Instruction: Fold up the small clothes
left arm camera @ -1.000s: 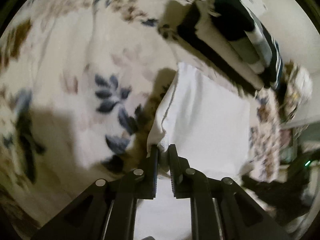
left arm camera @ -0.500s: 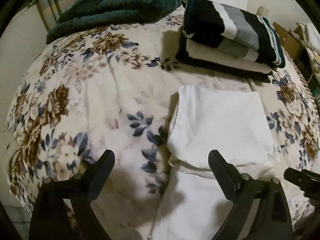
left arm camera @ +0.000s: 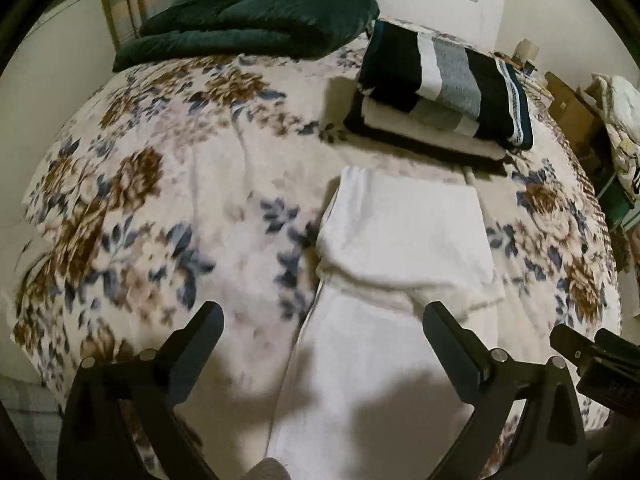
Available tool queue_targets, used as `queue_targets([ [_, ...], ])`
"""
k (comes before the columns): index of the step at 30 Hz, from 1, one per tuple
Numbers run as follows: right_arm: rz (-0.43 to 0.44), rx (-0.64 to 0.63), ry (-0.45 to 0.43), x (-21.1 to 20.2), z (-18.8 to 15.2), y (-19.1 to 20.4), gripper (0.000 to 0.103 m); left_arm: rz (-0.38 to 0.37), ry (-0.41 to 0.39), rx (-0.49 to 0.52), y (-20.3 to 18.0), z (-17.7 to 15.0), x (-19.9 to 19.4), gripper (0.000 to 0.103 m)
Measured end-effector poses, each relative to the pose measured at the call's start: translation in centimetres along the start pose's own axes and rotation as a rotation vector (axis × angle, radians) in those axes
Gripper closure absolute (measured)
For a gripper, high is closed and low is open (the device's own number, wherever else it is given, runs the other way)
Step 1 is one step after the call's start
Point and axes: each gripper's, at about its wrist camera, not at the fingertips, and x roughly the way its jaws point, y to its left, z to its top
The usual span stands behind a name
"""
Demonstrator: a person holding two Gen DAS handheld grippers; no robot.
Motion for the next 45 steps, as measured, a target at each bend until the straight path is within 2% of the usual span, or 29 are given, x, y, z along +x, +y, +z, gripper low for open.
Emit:
queue_targets([
  [5, 0.041, -0.001, 0.125, 1.8, -4.7, -0.9, 0.0, -0.003, 0.115, -0.005, 1.9, -4.9, -0.3, 0.001],
  [9, 0.117, 0.035, 0.28, 4.8, -9.1, -2.4, 0.0, 0.002, 0.244, -0.014, 3.8, -9.3, 1.1, 0.001],
  [12, 0.143, 0.05, 0.361, 6.8, -11.8, -3.3, 0.004, -0.044, 0.347, -0.087, 5.9, -12.7, 2.8, 0.001],
  [16, 0.189, 0.127, 0.432, 8.9, -14.2, -4.9, 0.014, -0.1, 0.408, -0.206, 7.9, -15.0, 4.6, 0.005],
  [17, 0.198, 0.14, 0.439, 9.1, -14.5, -5.2, 0.016, -0.119, 0.419, -0.223, 8.1, -15.4, 5.2, 0.009],
  [20, 0.245, 0.191, 0.476, 10.5, -15.4, -6.0, 0.027, -0.173, 0.461, -0.259, 8.1, -16.3, 7.2, 0.038],
  [22, 0.26, 0.196, 0.491, 11.1, -15.9, -6.1, 0.039, -0.199, 0.48, -0.258, 7.6, -16.6, 8.5, 0.073],
  [23, 0.26, 0.192, 0.493, 11.2, -15.9, -6.1, 0.044, -0.207, 0.485, -0.253, 7.2, -16.8, 9.0, 0.08],
  [24, 0.252, 0.187, 0.492, 11.4, -16.2, -6.0, 0.06, -0.212, 0.479, -0.248, 6.9, -16.9, 9.2, 0.091],
  [25, 0.249, 0.188, 0.489, 11.4, -16.2, -6.0, 0.072, -0.225, 0.461, -0.252, 6.7, -16.9, 8.9, 0.1],
  [26, 0.236, 0.188, 0.481, 11.3, -16.2, -6.0, 0.088, -0.24, 0.444, -0.261, 6.6, -16.8, 8.5, 0.1],
  [27, 0.215, 0.192, 0.464, 11.1, -16.4, -6.1, 0.097, -0.25, 0.427, -0.271, 6.6, -16.7, 8.1, 0.101],
  [29, 0.196, 0.209, 0.422, 10.2, -16.5, -6.3, 0.103, -0.273, 0.395, -0.295, 6.6, -16.7, 6.7, 0.102],
  [34, 0.169, 0.211, 0.384, 8.5, -16.1, -7.3, 0.103, -0.285, 0.367, -0.319, 6.9, -16.7, 3.7, 0.103],
  [38, 0.262, 0.23, 0.452, 8.8, -15.7, -8.4, 0.103, -0.288, 0.376, -0.322, 7.2, -17.4, 3.0, 0.103],
  [39, 0.286, 0.244, 0.48, 9.3, -15.7, -8.8, 0.096, -0.281, 0.378, -0.32, 7.3, -17.6, 3.1, 0.103],
  [40, 0.306, 0.256, 0.499, 9.8, -15.7, -8.9, 0.078, -0.281, 0.382, -0.323, 7.2, -17.8, 3.4, 0.103],
  [42, 0.336, 0.287, 0.513, 10.7, -16.0, -9.0, 0.054, -0.289, 0.399, -0.335, 7.8, -17.8, 3.9, 0.102],
  [45, 0.342, 0.304, 0.542, 12.0, -16.6, -8.3, 0.054, -0.327, 0.421, -0.387, 8.8, -17.9, 5.1, 0.099],
])
